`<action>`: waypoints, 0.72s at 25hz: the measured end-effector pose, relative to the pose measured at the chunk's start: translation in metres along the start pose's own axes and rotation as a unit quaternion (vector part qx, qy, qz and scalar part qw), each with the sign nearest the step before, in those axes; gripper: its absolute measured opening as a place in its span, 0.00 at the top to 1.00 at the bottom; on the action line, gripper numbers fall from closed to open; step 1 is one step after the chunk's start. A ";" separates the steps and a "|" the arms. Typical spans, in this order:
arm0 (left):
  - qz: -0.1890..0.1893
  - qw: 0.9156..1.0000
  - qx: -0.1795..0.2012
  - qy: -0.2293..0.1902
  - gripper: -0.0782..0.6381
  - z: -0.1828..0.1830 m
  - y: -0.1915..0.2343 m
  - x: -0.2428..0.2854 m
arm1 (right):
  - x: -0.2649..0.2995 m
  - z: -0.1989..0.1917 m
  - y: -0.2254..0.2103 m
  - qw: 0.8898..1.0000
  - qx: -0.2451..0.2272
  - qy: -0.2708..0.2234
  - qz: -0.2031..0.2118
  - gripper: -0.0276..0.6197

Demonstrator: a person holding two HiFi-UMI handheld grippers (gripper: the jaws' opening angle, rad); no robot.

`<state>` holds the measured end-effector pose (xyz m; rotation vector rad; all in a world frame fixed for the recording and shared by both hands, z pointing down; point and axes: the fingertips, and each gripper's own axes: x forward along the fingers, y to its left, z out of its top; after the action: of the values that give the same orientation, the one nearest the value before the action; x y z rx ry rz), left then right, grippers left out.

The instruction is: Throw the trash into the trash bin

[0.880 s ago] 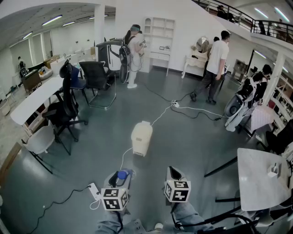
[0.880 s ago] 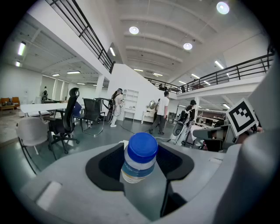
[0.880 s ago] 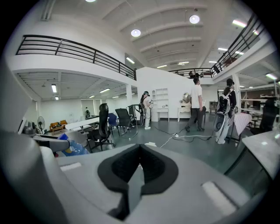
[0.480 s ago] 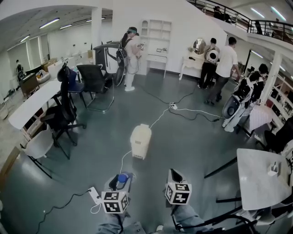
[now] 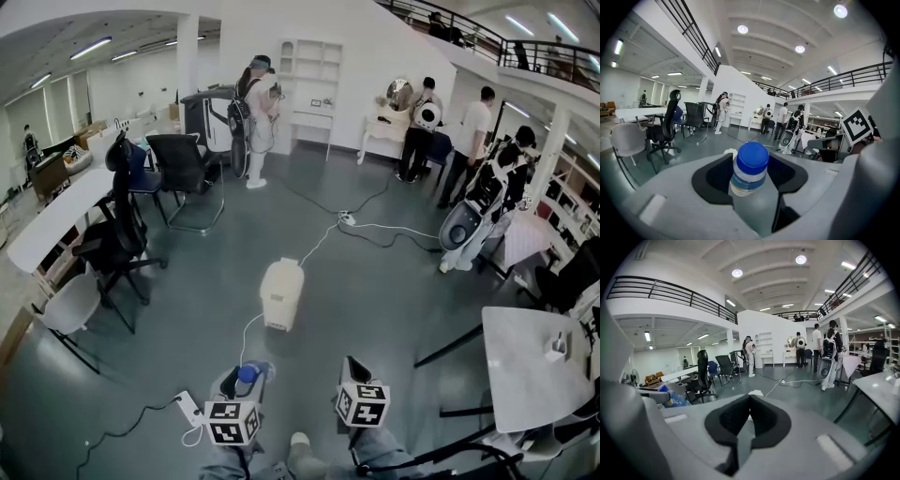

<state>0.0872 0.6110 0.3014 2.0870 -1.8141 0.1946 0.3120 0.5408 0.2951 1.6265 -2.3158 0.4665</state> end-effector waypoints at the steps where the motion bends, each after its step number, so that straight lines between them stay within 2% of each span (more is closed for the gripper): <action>1: 0.001 1.000 -0.001 0.000 0.56 0.001 0.004 0.004 | 0.006 0.001 0.001 1.000 -0.002 0.000 0.001 0.95; 8: 0.017 1.000 -0.002 0.006 0.56 0.013 0.044 0.054 | 0.078 0.015 0.012 1.000 0.003 0.005 0.019 0.95; 13: 0.032 0.999 0.001 -0.005 0.56 0.047 0.070 0.114 | 0.146 0.048 0.006 1.000 0.002 -0.001 0.031 0.95; 18: 0.040 0.999 -0.011 -0.010 0.56 0.076 0.077 0.174 | 0.205 0.084 -0.014 0.999 -0.009 0.004 0.039 0.95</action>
<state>0.0300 0.4149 0.3044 2.0084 -1.9049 0.1745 0.2540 0.3266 0.3018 1.5278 -2.3779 0.4659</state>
